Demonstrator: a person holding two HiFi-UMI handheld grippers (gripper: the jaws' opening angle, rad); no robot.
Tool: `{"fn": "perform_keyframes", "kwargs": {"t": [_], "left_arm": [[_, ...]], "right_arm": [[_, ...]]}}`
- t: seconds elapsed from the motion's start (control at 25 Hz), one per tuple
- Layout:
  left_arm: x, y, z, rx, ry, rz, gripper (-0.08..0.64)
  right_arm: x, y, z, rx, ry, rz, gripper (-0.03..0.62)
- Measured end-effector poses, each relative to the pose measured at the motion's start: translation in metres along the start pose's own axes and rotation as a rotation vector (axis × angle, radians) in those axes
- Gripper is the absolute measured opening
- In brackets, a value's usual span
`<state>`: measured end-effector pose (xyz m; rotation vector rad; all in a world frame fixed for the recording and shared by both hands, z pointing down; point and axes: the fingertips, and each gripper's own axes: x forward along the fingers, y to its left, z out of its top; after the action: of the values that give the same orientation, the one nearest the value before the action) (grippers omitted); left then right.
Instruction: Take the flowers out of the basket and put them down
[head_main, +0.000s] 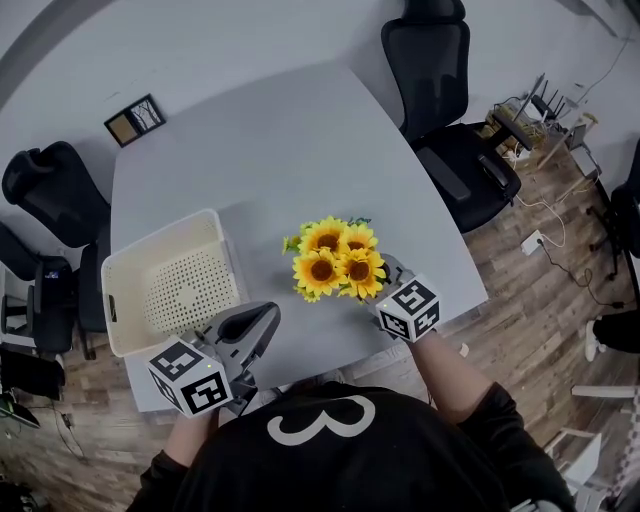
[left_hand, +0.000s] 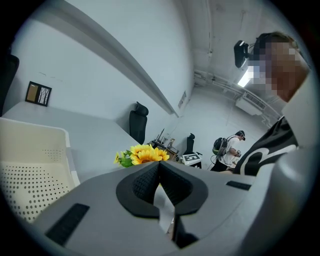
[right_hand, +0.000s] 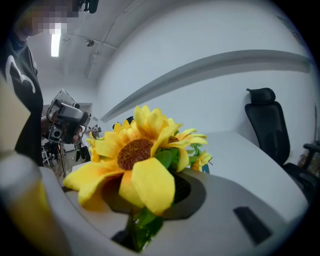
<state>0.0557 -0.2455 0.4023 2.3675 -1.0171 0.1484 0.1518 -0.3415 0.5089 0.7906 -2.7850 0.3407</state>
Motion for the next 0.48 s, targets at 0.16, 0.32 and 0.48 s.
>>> {"fn": "perform_keyframes", "kwargs": {"t": [0.16,0.32,0.48], "left_arm": [[-0.002,0.0,-0.002,-0.012,0.001,0.019,0.012],[-0.004,0.001,-0.004,-0.008,0.002,0.028,0.012],[-0.001,0.004,-0.003,-0.015,0.011,0.03,0.012]], "right_arm": [[0.003,0.0,-0.011,0.008,0.01,0.007,0.094],[0.006,0.003,-0.025,0.017,0.049,0.013,0.094],[0.007,0.0,-0.034,0.078,0.059,0.02,0.097]]}}
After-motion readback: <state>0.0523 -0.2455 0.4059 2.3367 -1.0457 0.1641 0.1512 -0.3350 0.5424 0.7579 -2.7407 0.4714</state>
